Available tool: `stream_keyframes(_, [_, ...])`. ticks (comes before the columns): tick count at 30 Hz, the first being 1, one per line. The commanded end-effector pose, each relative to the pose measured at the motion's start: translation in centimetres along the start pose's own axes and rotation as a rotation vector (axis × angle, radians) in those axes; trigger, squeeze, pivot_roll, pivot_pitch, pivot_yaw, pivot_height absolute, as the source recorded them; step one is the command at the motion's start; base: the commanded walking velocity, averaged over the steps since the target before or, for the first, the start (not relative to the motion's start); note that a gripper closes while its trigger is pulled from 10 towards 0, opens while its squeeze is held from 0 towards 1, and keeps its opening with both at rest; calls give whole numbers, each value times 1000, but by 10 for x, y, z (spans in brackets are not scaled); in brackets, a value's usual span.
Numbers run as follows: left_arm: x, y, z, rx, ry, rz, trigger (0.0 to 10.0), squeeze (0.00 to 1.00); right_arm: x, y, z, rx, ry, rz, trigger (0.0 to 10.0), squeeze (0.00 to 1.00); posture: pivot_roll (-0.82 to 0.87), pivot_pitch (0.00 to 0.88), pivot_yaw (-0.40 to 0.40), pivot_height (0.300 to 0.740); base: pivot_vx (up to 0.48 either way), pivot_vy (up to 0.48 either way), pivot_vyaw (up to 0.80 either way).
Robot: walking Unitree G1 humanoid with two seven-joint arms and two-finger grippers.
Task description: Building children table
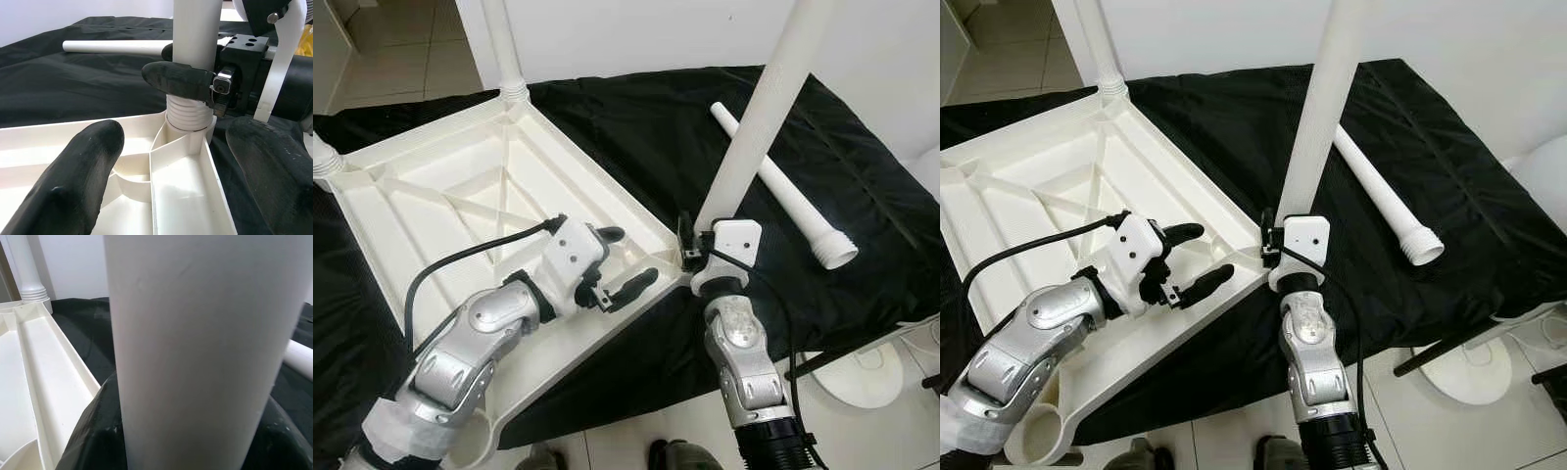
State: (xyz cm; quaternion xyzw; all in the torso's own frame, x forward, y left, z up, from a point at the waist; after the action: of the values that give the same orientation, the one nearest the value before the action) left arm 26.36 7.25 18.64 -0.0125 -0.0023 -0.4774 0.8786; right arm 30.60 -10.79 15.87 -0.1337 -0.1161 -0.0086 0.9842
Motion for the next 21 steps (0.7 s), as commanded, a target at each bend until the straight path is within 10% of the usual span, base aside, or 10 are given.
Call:
stream_keyframes(1, [-1,-1,-3,8,20,-37,10000,0,-5,-3,-22,-12,105,-23,10000,0,-63,108,10,740,0,0,0])
stream_keyframes(4, [-1,-1,-3,8,20,-36,10000,0,-4,-3,-20,-10,95,-26,10000,0,-63,107,10,740,0,0,0])
stream_keyframes(5, [-1,-2,-3,7,19,-36,10000,0,-4,-4,-19,4,85,-26,10000,153,-63,106,11,740,0,0,0])
stream_keyframes(6, [-1,-2,-3,7,19,-37,10000,0,-4,-7,-17,15,65,-24,10000,1000,-64,105,11,740,0,0,0])
stream_keyframes(13, [0,-3,-3,8,17,-43,10000,0,0,-23,-16,-17,22,-26,10000,1000,-66,98,13,740,0,0,0])
stream_keyframes(14, [0,-3,-3,9,17,-44,10000,0,1,-24,-16,-21,14,-13,10000,835,-67,96,12,740,0,0,0])
stream_keyframes(15, [0,-3,-3,10,17,-45,10000,0,2,-26,-15,-27,7,1,10000,4,-67,96,12,740,0,0,0])
stream_keyframes(21, [1,-2,-3,12,16,-46,10000,0,7,-29,-11,1,-43,96,10000,0,-70,89,15,740,0,0,0])
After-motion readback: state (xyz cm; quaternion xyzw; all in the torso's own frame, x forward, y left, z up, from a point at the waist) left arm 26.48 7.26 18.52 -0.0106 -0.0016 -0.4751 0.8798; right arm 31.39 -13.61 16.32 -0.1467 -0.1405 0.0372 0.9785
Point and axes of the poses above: a point about 5 cm out from each wrist's last joint towards the gripper, its own x axis pointing out of the wrist towards the gripper, its own z axis along the axis of the wrist's last joint, y = z × x, the point moved 2 cm from there along x, pointing out of the wrist towards the gripper, and after that the axes turned 15 degrees about -x, right-handed, at the moved point
